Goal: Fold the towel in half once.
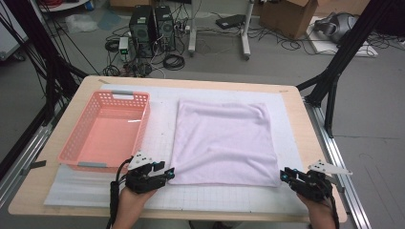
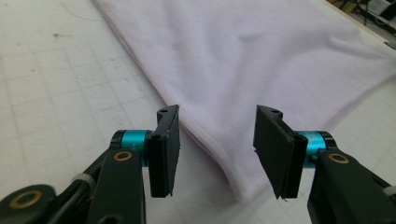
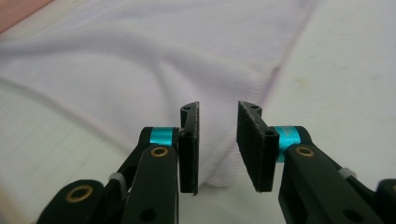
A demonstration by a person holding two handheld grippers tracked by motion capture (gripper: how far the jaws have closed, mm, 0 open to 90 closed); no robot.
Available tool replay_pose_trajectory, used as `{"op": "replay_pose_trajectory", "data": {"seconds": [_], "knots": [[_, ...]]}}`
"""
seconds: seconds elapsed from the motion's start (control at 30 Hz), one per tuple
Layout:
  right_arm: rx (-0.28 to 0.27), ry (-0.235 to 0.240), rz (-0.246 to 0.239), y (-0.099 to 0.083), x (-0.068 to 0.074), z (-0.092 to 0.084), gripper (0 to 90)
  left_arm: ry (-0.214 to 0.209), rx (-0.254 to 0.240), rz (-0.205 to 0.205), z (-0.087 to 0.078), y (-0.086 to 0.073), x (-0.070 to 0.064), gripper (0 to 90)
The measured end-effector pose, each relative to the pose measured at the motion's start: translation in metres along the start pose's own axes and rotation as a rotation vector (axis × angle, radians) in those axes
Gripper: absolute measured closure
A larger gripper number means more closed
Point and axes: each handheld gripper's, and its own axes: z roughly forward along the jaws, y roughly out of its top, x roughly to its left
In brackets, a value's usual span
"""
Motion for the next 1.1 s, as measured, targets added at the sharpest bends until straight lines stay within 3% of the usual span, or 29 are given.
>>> {"op": "replay_pose_trajectory", "data": {"seconds": [0.07,0.2,0.23,0.3,0.33,0.4,0.43,0.47,0.53,0.67,0.9,1.0,1.1], "knots": [[0.030,-0.042,0.016,-0.002,-0.004,0.008,65.2,0.025,0.010,-0.010,0.007,0.001,0.004,50.3],[0.078,-0.032,0.040,-0.002,-0.005,0.028,61.0,0.049,0.060,-0.024,0.022,0.001,0.005,46.9],[0.105,-0.033,0.030,-0.003,-0.003,0.032,63.9,0.049,0.076,-0.032,0.025,0.000,0.005,45.9],[0.120,-0.084,-0.033,-0.002,0.002,0.032,74.4,0.051,0.073,-0.025,0.026,-0.001,0.004,44.4],[0.130,-0.064,-0.029,-0.001,0.002,0.032,83.7,0.052,0.076,-0.026,0.026,-0.001,0.004,44.0],[0.137,-0.066,-0.031,-0.001,0.004,0.031,85.3,0.074,0.067,0.003,0.026,-0.004,0.001,47.7],[0.142,-0.066,-0.028,-0.001,0.005,0.031,85.7,0.063,0.074,0.025,0.026,-0.004,-0.001,55.6],[0.145,-0.061,-0.030,-0.001,0.004,0.030,86.0,0.036,0.090,0.047,0.027,-0.004,-0.004,69.3],[0.155,-0.051,-0.026,-0.001,0.005,0.027,86.3,0.027,0.102,0.073,0.027,-0.005,-0.010,84.5],[0.160,-0.024,-0.010,-0.008,0.004,0.014,86.6,0.003,0.105,0.038,0.018,-0.009,-0.011,85.9],[0.173,0.023,0.019,-0.019,0.005,-0.008,86.7,-0.057,0.096,0.013,-0.016,-0.021,-0.016,86.2],[0.181,0.040,0.020,-0.025,0.011,-0.020,86.7,-0.070,0.106,0.018,-0.026,-0.030,-0.018,86.1],[0.178,0.039,-0.001,-0.029,0.016,-0.025,85.7,-0.070,0.087,0.046,-0.025,-0.029,-0.020,83.6]]}}
